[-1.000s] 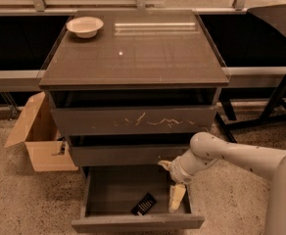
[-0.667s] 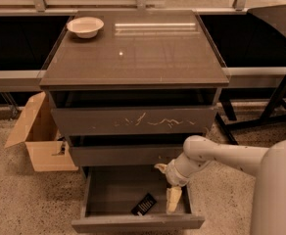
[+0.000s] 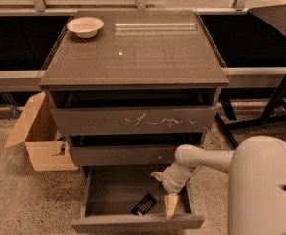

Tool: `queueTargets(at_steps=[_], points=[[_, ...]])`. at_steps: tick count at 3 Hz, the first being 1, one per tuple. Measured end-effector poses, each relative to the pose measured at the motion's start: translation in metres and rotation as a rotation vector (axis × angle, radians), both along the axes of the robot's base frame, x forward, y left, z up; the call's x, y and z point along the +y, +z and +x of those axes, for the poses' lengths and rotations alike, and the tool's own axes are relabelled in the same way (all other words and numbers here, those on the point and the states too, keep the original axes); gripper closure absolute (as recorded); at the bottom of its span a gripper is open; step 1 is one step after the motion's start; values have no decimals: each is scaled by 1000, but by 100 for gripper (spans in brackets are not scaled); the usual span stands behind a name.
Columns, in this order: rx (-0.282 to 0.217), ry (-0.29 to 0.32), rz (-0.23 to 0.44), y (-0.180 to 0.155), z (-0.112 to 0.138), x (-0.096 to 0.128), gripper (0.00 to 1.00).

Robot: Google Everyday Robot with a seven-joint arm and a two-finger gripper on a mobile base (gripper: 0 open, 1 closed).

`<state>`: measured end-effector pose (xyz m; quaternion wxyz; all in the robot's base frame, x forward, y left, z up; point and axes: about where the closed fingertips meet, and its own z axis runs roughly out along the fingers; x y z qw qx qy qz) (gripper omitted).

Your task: Pick rxbar chocolate from bottom drawer and place on counter

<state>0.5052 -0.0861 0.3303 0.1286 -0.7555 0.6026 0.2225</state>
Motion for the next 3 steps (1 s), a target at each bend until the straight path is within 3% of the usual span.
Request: queueTargets(at_steps=[1, 2, 3], points=[[-11, 55, 14, -31, 3, 1, 0], [-41, 124, 72, -75, 35, 3, 0], [-41, 124, 72, -75, 35, 3, 0]])
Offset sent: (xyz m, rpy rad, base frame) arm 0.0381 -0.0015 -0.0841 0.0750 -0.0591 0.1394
